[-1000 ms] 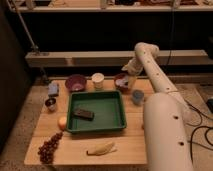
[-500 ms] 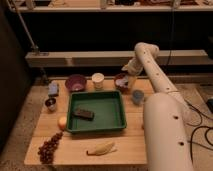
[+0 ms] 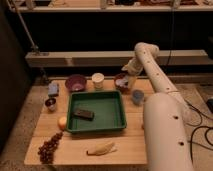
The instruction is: Place sponge in paper cup
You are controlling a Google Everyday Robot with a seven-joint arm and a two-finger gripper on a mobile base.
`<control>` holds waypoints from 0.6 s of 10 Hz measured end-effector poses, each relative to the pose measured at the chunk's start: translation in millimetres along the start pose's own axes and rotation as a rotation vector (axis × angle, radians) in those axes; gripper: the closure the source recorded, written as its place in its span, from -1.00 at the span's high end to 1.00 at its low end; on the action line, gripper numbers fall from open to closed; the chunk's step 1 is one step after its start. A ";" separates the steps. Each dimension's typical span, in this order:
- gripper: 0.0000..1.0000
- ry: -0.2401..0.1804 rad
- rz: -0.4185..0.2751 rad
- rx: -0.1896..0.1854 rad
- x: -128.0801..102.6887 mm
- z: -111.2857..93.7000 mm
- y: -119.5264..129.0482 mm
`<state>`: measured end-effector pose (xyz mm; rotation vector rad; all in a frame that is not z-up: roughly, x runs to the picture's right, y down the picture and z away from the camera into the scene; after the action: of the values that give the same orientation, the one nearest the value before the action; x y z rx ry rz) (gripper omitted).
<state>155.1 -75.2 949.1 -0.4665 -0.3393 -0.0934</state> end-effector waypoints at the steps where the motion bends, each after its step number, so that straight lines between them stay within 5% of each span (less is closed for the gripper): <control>1: 0.60 -0.002 -0.003 0.000 -0.2 -0.8 -0.3; 4: 0.60 0.010 -0.146 0.048 -18.2 -16.0 -8.3; 6: 0.60 -0.045 -0.358 0.086 -64.1 -42.7 -16.1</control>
<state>104.9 -108.3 898.2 -0.3192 -0.4666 -0.4156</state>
